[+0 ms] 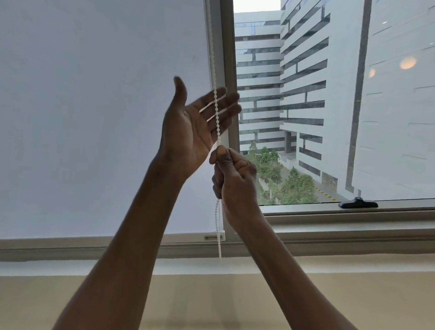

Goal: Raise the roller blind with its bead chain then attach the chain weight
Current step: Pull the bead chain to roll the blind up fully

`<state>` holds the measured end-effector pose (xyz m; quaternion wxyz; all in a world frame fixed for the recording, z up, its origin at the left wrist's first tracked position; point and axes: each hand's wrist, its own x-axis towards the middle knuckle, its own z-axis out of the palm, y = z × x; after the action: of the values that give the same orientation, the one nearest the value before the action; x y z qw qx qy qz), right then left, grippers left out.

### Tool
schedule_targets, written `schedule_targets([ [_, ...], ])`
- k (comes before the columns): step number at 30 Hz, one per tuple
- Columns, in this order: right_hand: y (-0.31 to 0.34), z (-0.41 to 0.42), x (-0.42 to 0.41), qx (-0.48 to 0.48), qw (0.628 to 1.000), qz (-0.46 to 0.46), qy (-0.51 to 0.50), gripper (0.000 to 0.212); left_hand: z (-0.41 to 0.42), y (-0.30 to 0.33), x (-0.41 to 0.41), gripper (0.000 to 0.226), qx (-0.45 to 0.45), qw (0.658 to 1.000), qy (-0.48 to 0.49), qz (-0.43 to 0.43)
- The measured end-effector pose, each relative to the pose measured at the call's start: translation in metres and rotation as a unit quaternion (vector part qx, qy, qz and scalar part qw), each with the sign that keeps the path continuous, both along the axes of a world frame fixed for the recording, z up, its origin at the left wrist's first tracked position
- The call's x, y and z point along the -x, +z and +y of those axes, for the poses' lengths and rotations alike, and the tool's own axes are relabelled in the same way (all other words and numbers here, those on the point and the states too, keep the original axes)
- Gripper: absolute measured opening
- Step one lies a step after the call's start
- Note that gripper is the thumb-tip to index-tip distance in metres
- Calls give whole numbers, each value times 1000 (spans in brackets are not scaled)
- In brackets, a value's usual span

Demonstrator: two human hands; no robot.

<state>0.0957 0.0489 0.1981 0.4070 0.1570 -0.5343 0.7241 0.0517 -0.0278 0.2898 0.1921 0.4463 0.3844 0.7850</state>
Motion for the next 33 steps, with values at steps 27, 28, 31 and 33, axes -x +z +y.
schedule_targets([
  [27, 43, 24, 10, -99, 993, -46, -41, 33, 21, -22, -6, 34, -121, 979, 165, -5],
  [28, 54, 26, 8, -97, 994, -36, -37, 34, 23, -31, -7, 35, -117, 978, 174, -5],
  [31, 85, 31, 0, -85, 996, -13, 31, 34, 29, -62, -12, 37, -87, 977, 192, -18],
  [33, 97, 29, -4, -85, 991, -34, 100, 34, 34, -79, -16, 43, -68, 978, 196, -26],
])
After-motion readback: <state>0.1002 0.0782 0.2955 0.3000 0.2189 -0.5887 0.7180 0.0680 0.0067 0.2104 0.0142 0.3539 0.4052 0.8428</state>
